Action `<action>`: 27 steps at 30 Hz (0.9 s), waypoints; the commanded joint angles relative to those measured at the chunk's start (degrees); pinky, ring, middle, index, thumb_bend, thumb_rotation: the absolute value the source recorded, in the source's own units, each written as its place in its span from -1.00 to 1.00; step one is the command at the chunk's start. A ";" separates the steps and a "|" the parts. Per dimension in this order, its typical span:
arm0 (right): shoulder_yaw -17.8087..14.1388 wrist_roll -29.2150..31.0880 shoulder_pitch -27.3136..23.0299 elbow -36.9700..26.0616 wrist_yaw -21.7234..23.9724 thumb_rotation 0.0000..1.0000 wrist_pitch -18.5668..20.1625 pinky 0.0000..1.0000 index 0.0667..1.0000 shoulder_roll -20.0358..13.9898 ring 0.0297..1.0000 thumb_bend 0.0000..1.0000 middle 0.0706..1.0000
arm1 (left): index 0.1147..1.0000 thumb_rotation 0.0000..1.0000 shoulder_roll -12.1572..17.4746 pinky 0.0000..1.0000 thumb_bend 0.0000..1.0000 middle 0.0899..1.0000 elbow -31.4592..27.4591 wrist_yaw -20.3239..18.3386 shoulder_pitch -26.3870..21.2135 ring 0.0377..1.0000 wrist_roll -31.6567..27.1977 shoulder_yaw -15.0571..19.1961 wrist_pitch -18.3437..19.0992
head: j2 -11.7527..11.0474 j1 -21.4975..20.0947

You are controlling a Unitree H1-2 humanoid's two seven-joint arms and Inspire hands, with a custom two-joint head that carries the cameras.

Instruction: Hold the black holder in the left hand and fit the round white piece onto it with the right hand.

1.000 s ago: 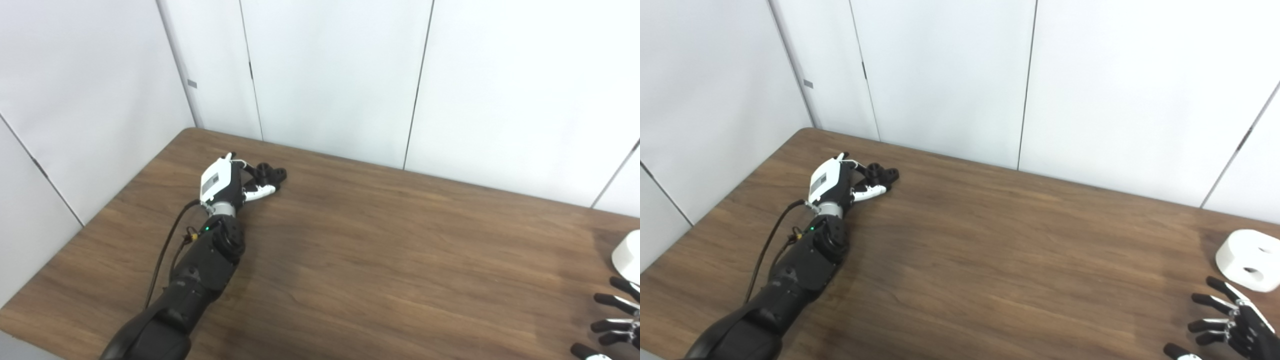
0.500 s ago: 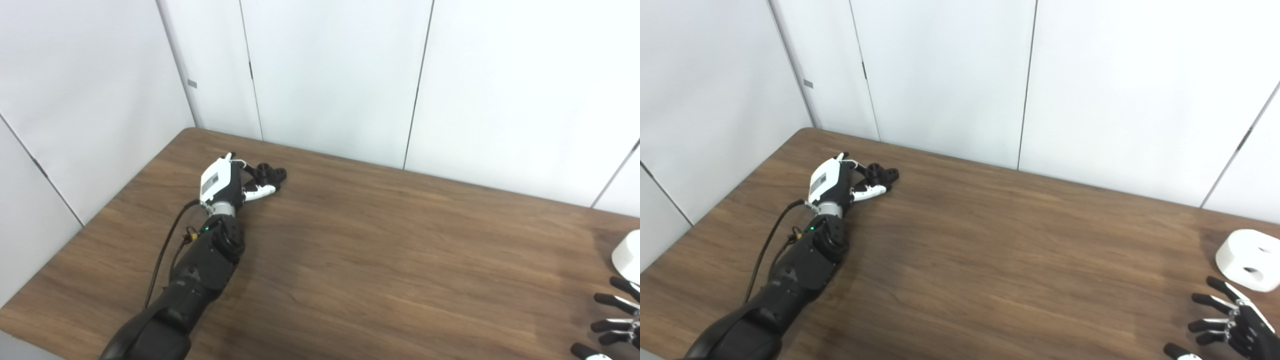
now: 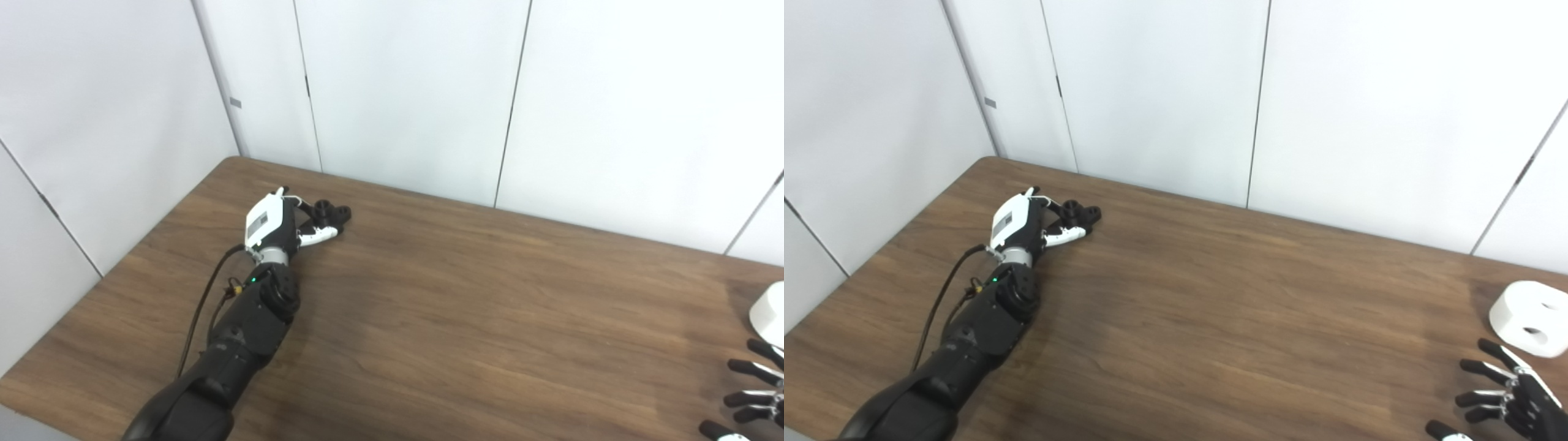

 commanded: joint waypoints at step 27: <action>-0.72 0.41 -0.95 -2.32 0.13 -0.87 -0.93 -0.11 0.65 -1.36 0.05 0.32 0.42 | -0.14 -0.85 -0.83 1.00 0.04 0.92 2.80 -2.94 2.66 1.00 -0.19 -1.30 2.91 | 0.07 -0.03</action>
